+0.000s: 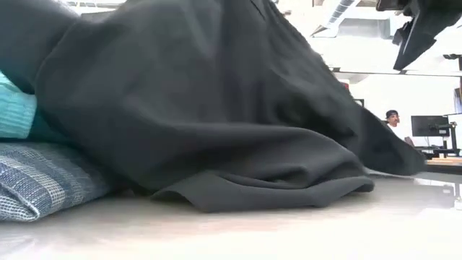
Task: Fold Laundry from Bin
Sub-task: Fold the black shorts from the red organizer bin
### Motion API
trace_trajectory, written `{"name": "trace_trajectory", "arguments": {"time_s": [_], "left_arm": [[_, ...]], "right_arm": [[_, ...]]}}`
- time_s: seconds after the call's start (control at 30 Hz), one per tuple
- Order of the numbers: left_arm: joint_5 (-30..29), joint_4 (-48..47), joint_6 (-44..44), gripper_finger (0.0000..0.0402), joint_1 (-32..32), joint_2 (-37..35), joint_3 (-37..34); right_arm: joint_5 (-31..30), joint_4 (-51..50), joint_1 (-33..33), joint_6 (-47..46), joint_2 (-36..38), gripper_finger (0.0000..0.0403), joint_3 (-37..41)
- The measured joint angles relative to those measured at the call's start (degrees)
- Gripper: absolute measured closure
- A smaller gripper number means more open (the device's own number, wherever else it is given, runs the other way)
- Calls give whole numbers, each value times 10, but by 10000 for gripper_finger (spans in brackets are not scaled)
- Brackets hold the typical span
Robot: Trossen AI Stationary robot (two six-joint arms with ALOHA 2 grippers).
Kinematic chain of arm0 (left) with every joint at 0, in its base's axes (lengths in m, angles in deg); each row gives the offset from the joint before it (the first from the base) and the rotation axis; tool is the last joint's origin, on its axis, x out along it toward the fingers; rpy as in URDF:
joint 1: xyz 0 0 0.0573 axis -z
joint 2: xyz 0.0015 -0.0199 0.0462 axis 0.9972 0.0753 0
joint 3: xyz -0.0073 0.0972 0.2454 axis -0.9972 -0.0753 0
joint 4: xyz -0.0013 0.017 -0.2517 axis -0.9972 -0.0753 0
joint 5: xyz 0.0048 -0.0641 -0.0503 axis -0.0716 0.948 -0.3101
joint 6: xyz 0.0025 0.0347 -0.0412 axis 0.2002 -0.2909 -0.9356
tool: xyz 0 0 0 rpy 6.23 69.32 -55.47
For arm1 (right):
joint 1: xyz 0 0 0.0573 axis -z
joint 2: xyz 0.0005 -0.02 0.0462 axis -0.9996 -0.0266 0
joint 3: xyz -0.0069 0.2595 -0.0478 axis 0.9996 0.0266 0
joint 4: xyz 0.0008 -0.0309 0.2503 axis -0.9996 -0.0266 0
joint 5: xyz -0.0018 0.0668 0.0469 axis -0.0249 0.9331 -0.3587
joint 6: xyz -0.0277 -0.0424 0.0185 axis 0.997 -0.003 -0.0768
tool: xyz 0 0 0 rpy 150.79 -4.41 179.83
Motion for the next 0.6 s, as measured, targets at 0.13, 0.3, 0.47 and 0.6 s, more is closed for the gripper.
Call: {"name": "trace_trajectory", "arguments": {"time_s": [0.13, 0.3, 0.47, 0.6], "left_arm": [[-54, -6, -102, 401, 45, -85, -48], [-201, -32, -238, 401, 98, -174, -72], [-318, -28, -286, 401, 131, -211, -73], [-341, -27, -296, 401, 137, -218, -73]], "right_arm": [[-37, -9, 0, 30, 0, 159, 0], [-43, 6, 1, 37, -3, 159, 24], [-25, 126, 5, -10, -4, 189, 114], [-13, 289, 7, -25, -24, 223, 187]]}}
